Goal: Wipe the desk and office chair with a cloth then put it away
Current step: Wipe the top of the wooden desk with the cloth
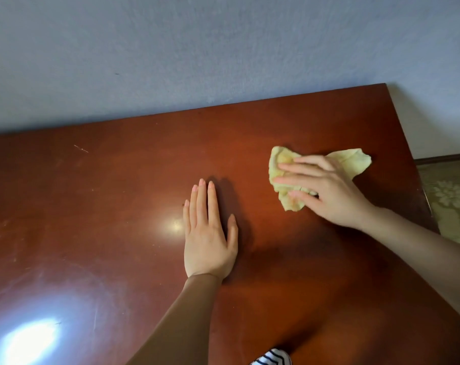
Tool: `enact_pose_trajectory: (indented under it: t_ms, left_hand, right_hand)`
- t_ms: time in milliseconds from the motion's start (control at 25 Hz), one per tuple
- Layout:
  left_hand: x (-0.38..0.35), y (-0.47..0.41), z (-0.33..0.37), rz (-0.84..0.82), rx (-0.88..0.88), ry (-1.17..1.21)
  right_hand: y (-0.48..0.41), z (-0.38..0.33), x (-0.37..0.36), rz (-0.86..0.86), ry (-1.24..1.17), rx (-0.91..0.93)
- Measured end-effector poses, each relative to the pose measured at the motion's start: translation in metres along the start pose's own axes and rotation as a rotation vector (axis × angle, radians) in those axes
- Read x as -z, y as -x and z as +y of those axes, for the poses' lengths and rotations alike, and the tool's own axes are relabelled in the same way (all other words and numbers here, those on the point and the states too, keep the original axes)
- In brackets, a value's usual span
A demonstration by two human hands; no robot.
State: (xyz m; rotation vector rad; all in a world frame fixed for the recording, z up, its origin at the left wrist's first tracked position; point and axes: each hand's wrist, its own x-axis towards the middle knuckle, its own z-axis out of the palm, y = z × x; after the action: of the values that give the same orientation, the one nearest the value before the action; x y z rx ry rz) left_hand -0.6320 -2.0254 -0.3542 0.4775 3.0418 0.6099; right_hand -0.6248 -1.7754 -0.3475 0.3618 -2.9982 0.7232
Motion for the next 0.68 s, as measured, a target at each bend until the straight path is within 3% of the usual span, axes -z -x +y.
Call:
enact_pose_trajectory:
  t_ms: [160,400,560,680]
  left_hand:
    - [0.000,-0.001,0.000,0.004,-0.008,0.006]
    - [-0.002,-0.001,0.000,0.014,-0.014,0.029]
    - [-0.002,0.000,0.000,0.020,-0.012,0.030]
    - [-0.003,0.000,-0.001,0.021,-0.018,0.021]
  right_hand:
    - [-0.044,0.021,0.008,0.092,0.035,-0.204]
    - [-0.130,0.014,-0.007,0.058,0.146,-0.345]
    - [-0.152,-0.016,-0.025,0.019,0.180,-0.312]
    - [-0.142,-0.047,-0.039,-0.038,0.141,-0.147]
